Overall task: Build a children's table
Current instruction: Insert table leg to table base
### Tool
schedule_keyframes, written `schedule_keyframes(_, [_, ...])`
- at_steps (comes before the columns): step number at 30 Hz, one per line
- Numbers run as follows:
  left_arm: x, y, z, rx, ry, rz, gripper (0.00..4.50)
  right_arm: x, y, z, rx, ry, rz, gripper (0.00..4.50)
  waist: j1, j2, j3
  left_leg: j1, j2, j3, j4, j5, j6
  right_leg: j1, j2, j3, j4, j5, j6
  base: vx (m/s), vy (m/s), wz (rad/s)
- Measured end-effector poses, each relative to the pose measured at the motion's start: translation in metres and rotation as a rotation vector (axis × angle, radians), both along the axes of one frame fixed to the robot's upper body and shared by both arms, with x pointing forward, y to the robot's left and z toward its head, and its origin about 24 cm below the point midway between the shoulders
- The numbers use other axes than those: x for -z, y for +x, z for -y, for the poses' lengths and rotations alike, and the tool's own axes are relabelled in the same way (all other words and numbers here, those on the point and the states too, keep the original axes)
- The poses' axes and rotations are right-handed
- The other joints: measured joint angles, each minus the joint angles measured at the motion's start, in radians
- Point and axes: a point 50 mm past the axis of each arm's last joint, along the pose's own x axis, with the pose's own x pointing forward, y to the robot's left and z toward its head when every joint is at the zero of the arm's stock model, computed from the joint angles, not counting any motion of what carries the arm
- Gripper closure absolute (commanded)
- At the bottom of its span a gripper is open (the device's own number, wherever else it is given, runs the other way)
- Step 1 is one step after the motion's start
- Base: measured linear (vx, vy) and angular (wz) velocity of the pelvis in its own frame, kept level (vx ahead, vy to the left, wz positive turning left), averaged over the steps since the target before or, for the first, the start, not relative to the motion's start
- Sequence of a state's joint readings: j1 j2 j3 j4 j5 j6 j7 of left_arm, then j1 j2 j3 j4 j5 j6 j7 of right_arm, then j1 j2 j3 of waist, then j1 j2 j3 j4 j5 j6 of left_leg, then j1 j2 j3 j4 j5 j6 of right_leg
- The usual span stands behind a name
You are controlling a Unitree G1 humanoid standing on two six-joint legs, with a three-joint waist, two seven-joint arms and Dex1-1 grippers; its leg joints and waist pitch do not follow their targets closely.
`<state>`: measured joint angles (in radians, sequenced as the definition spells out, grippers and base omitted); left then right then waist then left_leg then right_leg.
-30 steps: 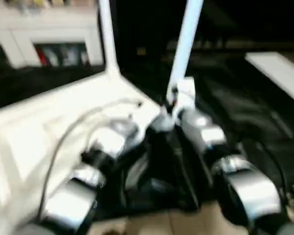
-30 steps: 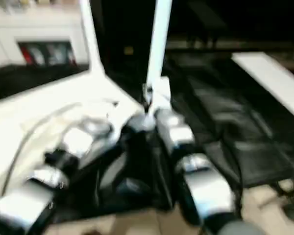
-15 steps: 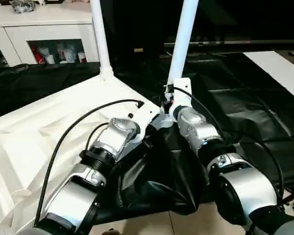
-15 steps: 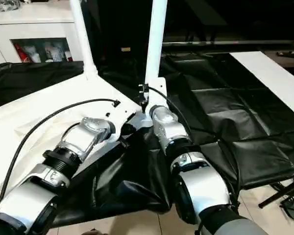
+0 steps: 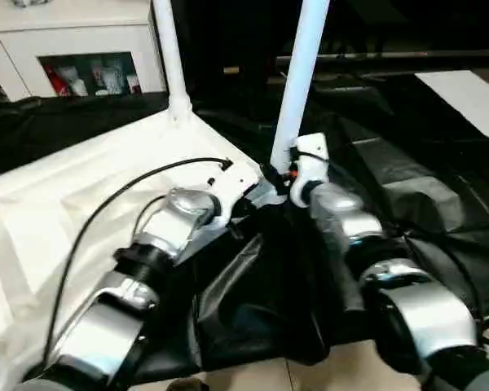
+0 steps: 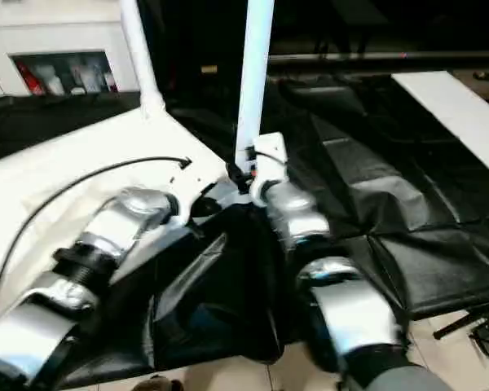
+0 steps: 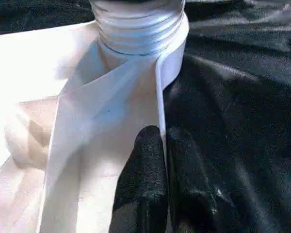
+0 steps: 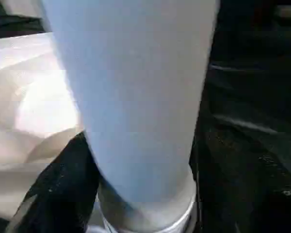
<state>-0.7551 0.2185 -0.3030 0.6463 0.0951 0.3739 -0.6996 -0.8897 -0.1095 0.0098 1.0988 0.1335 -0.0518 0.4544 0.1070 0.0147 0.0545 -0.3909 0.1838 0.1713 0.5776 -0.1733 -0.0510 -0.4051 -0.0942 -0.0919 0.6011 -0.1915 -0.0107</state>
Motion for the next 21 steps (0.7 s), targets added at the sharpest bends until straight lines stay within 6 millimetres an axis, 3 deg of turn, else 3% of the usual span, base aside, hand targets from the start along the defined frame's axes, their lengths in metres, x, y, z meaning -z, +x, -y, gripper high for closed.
schedule_keyframes(5, [0.002,-0.007,-0.012,0.084,0.014,0.015,4.50,0.003,-0.015,0.025,-0.225,-0.100,0.027,0.57,0.006,0.000,0.000,0.001,0.004,0.002,0.001,0.000,-0.001,0.001,0.002,-0.001,0.001,0.000,0.000,0.000,0.000,0.00])
schedule_keyframes(7, [0.003,-0.012,-0.021,0.138,0.016,0.014,4.50,0.007,-0.025,0.040,-0.310,-0.122,0.010,0.20,0.006,0.000,0.000,0.002,0.006,0.003,0.002,-0.001,-0.003,0.001,0.002,-0.001,0.002,0.000,0.000,0.000,0.000,0.00])
schedule_keyframes(10, [0.004,-0.017,-0.032,0.182,0.017,0.000,4.50,0.011,-0.034,0.054,-0.374,-0.148,-0.023,0.20,0.003,0.002,0.001,0.002,0.007,0.004,0.007,-0.003,-0.006,0.001,0.002,-0.001,0.007,0.000,0.000,0.000,0.000,0.00])
schedule_keyframes(13, [0.004,-0.027,-0.041,0.267,0.005,-0.025,4.50,0.011,-0.043,0.057,-0.467,-0.165,-0.025,0.20,0.003,0.003,0.002,0.003,0.008,0.004,0.007,-0.003,-0.006,0.001,0.003,0.000,0.009,0.000,0.000,0.000,0.000,0.00])
schedule_keyframes(21, [0.006,-0.036,-0.041,0.347,-0.021,-0.056,4.50,0.009,-0.052,0.045,-0.592,-0.168,-0.023,0.20,0.012,0.004,0.002,0.002,0.008,0.005,0.010,-0.002,-0.007,0.001,0.002,0.000,0.010,0.001,-0.002,0.000,0.000,0.00])
